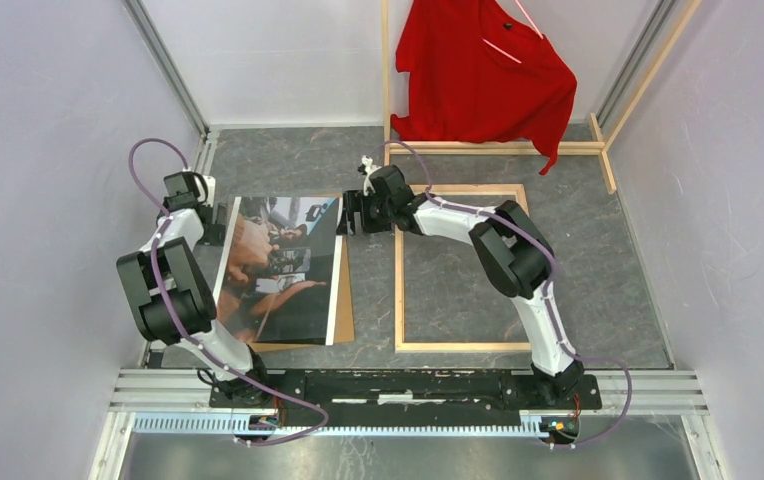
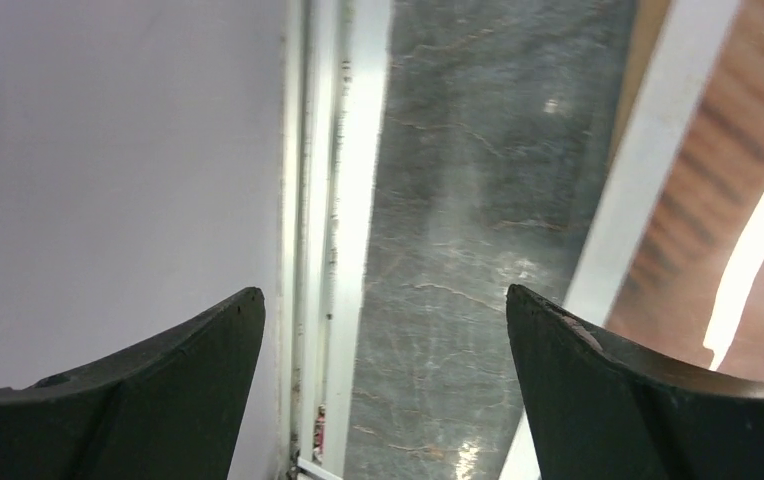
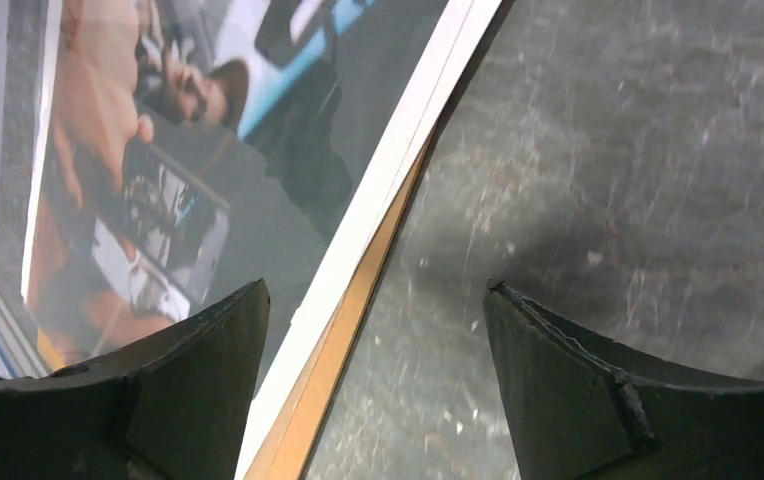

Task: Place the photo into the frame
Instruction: Adjust the photo frame item at the center of the board, then pick up the photo frame item at the center of the board.

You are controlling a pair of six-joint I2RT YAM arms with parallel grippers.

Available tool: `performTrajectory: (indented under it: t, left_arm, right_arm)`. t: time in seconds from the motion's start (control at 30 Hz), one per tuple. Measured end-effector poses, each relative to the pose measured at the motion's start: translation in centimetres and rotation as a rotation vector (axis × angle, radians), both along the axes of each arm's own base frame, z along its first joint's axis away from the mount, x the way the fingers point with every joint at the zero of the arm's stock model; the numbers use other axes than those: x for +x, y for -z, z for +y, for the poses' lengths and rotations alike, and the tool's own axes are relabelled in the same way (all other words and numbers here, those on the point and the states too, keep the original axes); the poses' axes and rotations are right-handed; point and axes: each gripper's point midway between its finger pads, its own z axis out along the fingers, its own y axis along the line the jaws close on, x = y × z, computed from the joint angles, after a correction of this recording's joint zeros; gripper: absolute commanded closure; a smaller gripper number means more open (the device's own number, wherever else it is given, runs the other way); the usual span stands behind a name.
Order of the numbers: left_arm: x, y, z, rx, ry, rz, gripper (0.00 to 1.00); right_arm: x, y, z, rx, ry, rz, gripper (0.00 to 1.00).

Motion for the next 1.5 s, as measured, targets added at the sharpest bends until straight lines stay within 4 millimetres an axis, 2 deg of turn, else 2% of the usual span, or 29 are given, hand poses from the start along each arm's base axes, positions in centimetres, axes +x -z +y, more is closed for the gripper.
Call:
performTrajectory:
  t: [0.17, 0.3, 0.4, 0.53, 0.7, 0.9, 1.13, 1.5]
  left_arm:
    - [0.1, -1.1, 1.8, 0.089, -0.059, -0.015, 0.07]
    - [0.3, 0.0, 2.6, 0.12, -0.086, 0.005, 0.09]
    - [0.0, 2.3, 2.5, 0.106, -0.087, 0.056, 0.1]
    - [1.3, 2.3, 2.3, 0.125, -0.082, 0.038, 0.1]
    - [2.3, 2.2, 1.8, 0.136, -0.065, 0.025, 0.11]
    - [2.9, 2.2, 0.8, 0.135, -0.037, 0.021, 0.11]
    - [3.4, 2.3, -0.1, 0.128, -0.011, 0.016, 0.12]
    - [3.4, 2.4, -0.1, 0.13, -0.01, 0.011, 0.12]
  right_arm:
    - [3.0, 0.1, 1.3, 0.029, 0.021, -0.038, 0.15]
    - [5.3, 0.1, 2.0, 0.061, 0.05, -0.08, 0.16]
    - [7.3, 0.1, 2.6, 0.083, 0.075, -0.113, 0.15]
    - [9.6, -0.1, 3.5, 0.12, 0.098, -0.154, 0.15]
    - [11.4, -0.2, 3.9, 0.172, 0.123, -0.182, 0.16]
    - [12.7, -0.3, 4.3, 0.221, 0.138, -0.195, 0.17]
    - [12.7, -0.6, 5.0, 0.288, 0.121, -0.18, 0.18]
    - [12.1, -1.4, 6.0, 0.374, 0.095, -0.148, 0.2]
